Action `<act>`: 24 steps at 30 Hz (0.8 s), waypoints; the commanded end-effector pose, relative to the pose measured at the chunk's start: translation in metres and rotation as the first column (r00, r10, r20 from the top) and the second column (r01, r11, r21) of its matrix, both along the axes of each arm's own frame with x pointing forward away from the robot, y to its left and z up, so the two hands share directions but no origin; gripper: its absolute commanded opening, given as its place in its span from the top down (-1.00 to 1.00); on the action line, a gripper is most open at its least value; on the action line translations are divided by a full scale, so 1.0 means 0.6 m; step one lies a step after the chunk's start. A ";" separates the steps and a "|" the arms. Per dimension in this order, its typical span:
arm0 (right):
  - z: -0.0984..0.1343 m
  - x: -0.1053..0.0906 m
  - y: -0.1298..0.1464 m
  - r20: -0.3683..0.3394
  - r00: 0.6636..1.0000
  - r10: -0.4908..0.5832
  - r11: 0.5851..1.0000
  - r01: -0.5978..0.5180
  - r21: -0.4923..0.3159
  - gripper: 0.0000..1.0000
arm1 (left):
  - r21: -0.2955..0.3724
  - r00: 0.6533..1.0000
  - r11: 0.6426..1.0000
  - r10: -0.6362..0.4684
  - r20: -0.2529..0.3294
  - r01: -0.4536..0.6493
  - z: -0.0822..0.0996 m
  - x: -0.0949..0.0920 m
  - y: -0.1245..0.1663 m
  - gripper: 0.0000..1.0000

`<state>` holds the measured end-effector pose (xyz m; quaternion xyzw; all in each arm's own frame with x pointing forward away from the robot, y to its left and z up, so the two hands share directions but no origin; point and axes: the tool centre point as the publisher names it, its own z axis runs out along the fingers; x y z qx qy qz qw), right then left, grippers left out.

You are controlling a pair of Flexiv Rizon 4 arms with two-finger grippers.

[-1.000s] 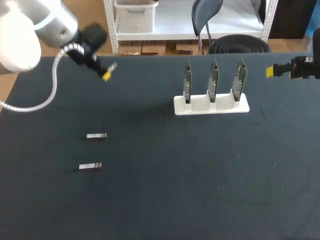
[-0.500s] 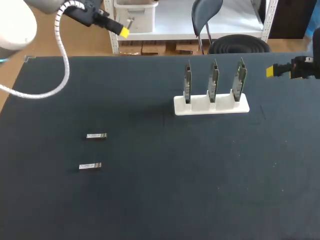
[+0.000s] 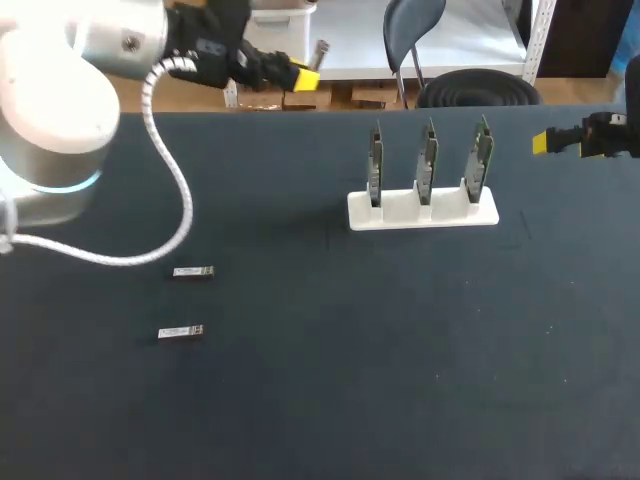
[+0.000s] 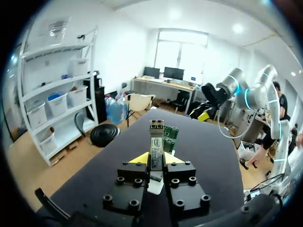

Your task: Pick up the optical module with the left hand, and insert it into the network port with the right hand.

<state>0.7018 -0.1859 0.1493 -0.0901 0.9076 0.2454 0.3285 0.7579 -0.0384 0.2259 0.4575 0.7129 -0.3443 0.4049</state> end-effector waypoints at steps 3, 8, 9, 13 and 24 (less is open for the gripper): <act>0.002 -0.003 0.002 0.000 1.000 -0.006 1.000 0.006 -0.005 -1.00 | -0.214 0.997 0.976 -0.029 0.069 0.043 -0.020 0.020 -0.064 1.00; 0.002 -0.003 0.002 0.000 1.000 -0.006 1.000 0.006 -0.005 -1.00 | -0.204 0.994 0.976 -0.064 0.084 0.080 -0.033 0.028 -0.097 1.00; 0.002 -0.003 0.002 0.000 1.000 -0.006 1.000 0.006 -0.005 -1.00 | -0.201 0.994 0.976 -0.072 0.084 0.088 -0.036 0.031 -0.102 1.00; 0.002 -0.003 0.002 0.000 1.000 -0.006 1.000 0.006 -0.005 -1.00 | -0.198 0.994 0.975 -0.095 0.063 0.105 -0.048 0.038 -0.114 1.00; 0.002 -0.003 0.002 0.000 1.000 -0.006 1.000 0.006 -0.005 -1.00 | -0.162 0.965 0.951 -0.253 0.073 0.262 -0.067 0.038 -0.113 1.00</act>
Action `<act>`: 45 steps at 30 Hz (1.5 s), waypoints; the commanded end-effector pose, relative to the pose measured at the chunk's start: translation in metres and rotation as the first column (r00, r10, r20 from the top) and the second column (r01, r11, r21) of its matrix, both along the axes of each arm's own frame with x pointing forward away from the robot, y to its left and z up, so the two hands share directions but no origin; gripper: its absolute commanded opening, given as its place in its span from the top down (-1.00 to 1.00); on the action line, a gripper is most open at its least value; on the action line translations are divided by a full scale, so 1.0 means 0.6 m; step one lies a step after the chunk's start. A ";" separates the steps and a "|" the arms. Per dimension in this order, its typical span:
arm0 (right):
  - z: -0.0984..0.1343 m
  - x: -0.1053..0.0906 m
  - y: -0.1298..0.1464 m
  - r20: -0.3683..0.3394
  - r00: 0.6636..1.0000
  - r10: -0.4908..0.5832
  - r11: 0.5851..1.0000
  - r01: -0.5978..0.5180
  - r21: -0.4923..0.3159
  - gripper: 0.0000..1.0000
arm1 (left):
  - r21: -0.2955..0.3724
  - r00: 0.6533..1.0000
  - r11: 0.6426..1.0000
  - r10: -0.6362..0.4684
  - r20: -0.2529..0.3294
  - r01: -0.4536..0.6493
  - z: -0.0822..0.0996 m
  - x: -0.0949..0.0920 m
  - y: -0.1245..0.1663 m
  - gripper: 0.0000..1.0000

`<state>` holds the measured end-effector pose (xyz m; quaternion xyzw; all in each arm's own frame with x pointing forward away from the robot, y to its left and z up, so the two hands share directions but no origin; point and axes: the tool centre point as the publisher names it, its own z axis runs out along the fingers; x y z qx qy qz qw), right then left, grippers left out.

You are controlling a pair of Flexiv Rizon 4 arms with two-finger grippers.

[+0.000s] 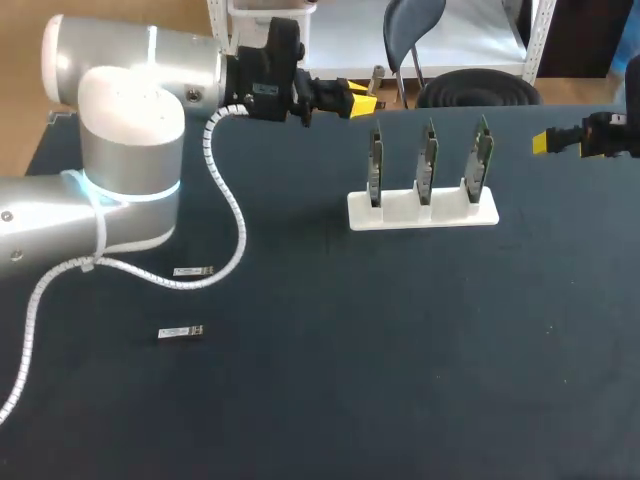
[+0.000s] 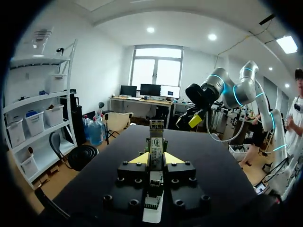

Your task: Pick up the optical module with the left hand, and insert it into the network port with the right hand.

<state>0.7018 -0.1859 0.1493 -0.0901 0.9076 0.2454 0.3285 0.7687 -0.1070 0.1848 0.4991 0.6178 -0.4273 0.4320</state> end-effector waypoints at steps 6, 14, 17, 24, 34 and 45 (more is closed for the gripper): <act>0.002 -0.003 0.002 0.000 1.000 -0.006 1.000 0.006 -0.005 -1.00 | -0.026 0.996 0.996 -0.084 -0.019 0.083 0.000 0.021 0.003 1.00; 0.002 -0.003 0.002 0.000 1.000 -0.006 1.000 0.006 -0.005 -1.00 | -0.098 0.996 0.994 -0.055 -0.064 0.049 0.002 0.009 -0.005 1.00; 0.002 -0.003 0.002 0.000 1.000 -0.006 1.000 0.006 -0.005 -1.00 | -0.105 0.997 0.993 -0.055 -0.062 0.049 0.000 0.004 -0.009 1.00; 0.002 -0.003 0.002 0.000 1.000 -0.006 1.000 0.006 -0.005 -1.00 | -0.123 0.997 0.992 -0.030 -0.073 0.021 -0.008 -0.002 -0.015 1.00; 0.002 -0.003 0.002 0.000 1.000 -0.006 1.000 0.006 -0.005 -1.00 | -0.136 0.996 0.991 -0.017 -0.087 0.005 -0.020 -0.012 -0.023 1.00; 0.002 -0.003 0.002 0.000 1.000 -0.006 1.000 0.006 -0.005 -1.00 | -0.136 0.995 0.991 -0.005 -0.102 -0.009 -0.029 -0.016 -0.031 1.00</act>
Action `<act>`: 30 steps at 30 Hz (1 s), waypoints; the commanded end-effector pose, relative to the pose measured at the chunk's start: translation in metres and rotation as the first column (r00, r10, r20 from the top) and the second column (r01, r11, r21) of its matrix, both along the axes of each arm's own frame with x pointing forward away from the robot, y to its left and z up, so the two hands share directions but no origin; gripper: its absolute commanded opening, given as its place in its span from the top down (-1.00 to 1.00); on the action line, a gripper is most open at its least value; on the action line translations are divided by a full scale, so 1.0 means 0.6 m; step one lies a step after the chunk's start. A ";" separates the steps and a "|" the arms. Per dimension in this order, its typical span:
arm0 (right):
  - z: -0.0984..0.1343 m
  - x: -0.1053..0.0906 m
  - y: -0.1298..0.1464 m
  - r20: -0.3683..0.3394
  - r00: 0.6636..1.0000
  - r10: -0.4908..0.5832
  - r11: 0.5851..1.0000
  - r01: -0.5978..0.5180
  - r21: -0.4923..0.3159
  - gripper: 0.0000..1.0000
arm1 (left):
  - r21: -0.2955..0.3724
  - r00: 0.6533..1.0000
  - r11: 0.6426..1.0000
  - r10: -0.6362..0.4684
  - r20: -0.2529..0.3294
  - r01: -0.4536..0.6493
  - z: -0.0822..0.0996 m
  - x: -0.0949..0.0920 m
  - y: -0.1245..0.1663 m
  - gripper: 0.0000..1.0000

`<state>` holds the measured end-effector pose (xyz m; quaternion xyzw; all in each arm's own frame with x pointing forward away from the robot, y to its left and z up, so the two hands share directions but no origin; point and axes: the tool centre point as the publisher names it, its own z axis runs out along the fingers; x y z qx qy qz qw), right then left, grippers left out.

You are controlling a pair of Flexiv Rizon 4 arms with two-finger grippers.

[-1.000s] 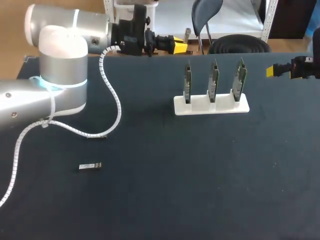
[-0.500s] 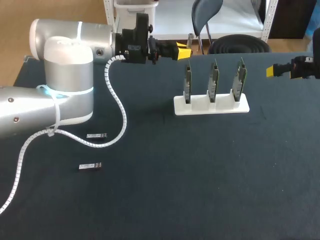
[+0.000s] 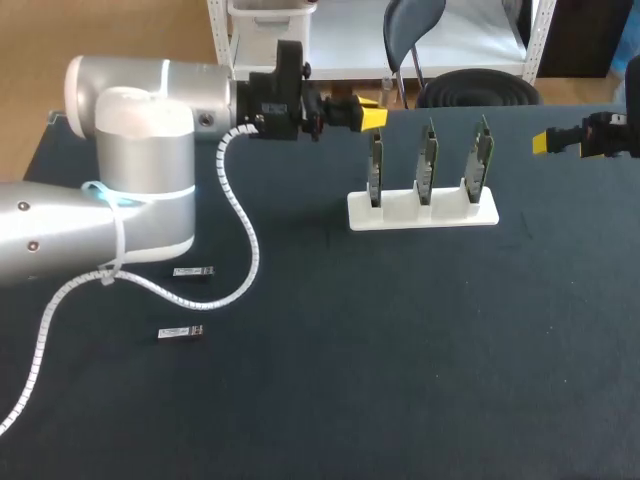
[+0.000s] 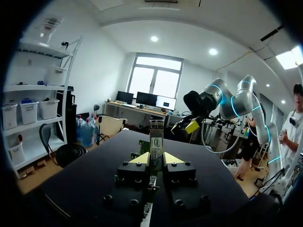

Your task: Pick up the optical module with the left hand, and insert it into the network port with the right hand.

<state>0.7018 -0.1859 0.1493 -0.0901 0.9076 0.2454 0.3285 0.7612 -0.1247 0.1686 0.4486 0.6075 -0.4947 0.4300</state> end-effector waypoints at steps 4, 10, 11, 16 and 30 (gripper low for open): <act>0.002 -0.003 0.002 0.000 1.000 -0.006 1.000 0.006 -0.005 -1.00 | -0.001 1.000 1.000 0.013 -0.006 -0.013 -0.004 -0.004 -0.002 1.00; 0.002 -0.003 0.002 0.000 1.000 -0.006 1.000 0.006 -0.005 -1.00 | 0.005 1.000 1.000 0.012 -0.007 -0.012 -0.008 -0.004 0.001 1.00; 0.002 -0.003 0.002 0.000 1.000 -0.006 1.000 0.006 -0.005 -1.00 | 0.007 1.000 1.000 0.011 -0.006 -0.011 -0.008 -0.003 0.002 1.00; 0.002 -0.003 0.002 0.000 1.000 -0.006 1.000 0.006 -0.005 -1.00 | 0.010 1.000 1.000 0.013 -0.009 -0.013 -0.010 -0.003 0.002 1.00; 0.002 -0.003 0.002 0.000 1.000 -0.006 1.000 0.006 -0.005 -1.00 | 0.015 1.000 1.000 0.016 -0.009 -0.016 -0.011 -0.004 -0.001 1.00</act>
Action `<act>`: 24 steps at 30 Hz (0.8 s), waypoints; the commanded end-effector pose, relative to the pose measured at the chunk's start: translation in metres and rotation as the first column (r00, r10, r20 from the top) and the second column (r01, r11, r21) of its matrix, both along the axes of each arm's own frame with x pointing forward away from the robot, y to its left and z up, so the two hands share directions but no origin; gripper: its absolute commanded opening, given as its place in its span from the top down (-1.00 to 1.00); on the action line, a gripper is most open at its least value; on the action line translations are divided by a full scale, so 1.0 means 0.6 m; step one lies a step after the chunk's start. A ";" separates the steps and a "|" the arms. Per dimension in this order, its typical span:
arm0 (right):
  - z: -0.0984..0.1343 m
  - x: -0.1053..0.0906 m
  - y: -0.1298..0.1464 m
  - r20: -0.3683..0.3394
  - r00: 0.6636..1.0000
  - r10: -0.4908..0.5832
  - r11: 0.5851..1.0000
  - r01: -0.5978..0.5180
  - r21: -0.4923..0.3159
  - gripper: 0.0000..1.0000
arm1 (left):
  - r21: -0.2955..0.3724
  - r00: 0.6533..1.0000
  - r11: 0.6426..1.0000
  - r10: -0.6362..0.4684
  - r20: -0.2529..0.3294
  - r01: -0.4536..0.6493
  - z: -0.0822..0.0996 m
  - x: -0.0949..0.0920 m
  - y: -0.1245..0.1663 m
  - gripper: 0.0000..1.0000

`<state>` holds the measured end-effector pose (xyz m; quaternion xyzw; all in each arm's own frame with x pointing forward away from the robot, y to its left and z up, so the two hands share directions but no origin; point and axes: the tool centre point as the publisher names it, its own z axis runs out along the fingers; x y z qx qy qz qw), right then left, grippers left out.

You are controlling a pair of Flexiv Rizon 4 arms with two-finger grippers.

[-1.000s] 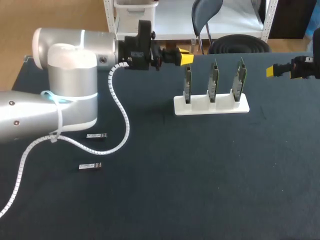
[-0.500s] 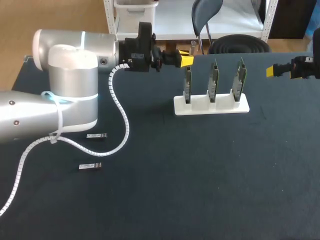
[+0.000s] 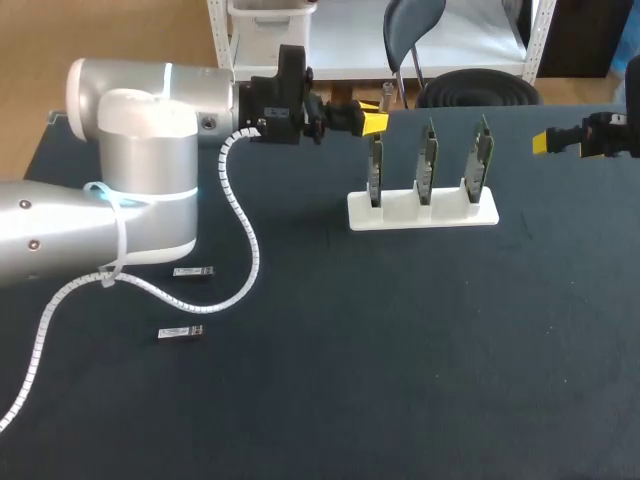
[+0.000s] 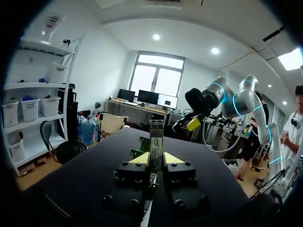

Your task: Pick up the optical module with the left hand, and insert it into the network port with the right hand.

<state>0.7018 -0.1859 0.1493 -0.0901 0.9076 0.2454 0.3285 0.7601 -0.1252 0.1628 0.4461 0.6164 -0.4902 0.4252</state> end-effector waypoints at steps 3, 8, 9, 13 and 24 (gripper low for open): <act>0.017 0.012 -0.002 0.048 0.996 0.071 0.997 -0.071 -0.005 -1.00 | -0.002 1.000 1.000 0.005 0.002 -0.005 -0.001 -0.002 0.000 1.00; 0.050 0.043 -0.002 0.133 0.943 0.306 0.952 -0.306 -0.025 -1.00 | -0.002 1.000 1.000 0.005 0.002 -0.005 -0.001 -0.002 0.000 1.00; 0.055 0.047 -0.001 0.154 0.924 0.350 0.936 -0.350 -0.024 -1.00 | -0.002 1.000 1.000 0.005 0.002 -0.005 -0.001 -0.002 0.000 1.00; 0.073 0.064 0.008 0.205 0.811 0.548 0.830 -0.558 -0.014 -1.00 | -0.002 1.000 1.000 0.005 0.002 -0.005 -0.001 -0.002 0.000 1.00; 0.083 0.084 0.087 0.263 0.547 0.795 0.571 -0.821 -0.020 -1.00 | -0.002 1.000 1.000 0.005 0.002 -0.005 -0.001 -0.002 0.000 1.00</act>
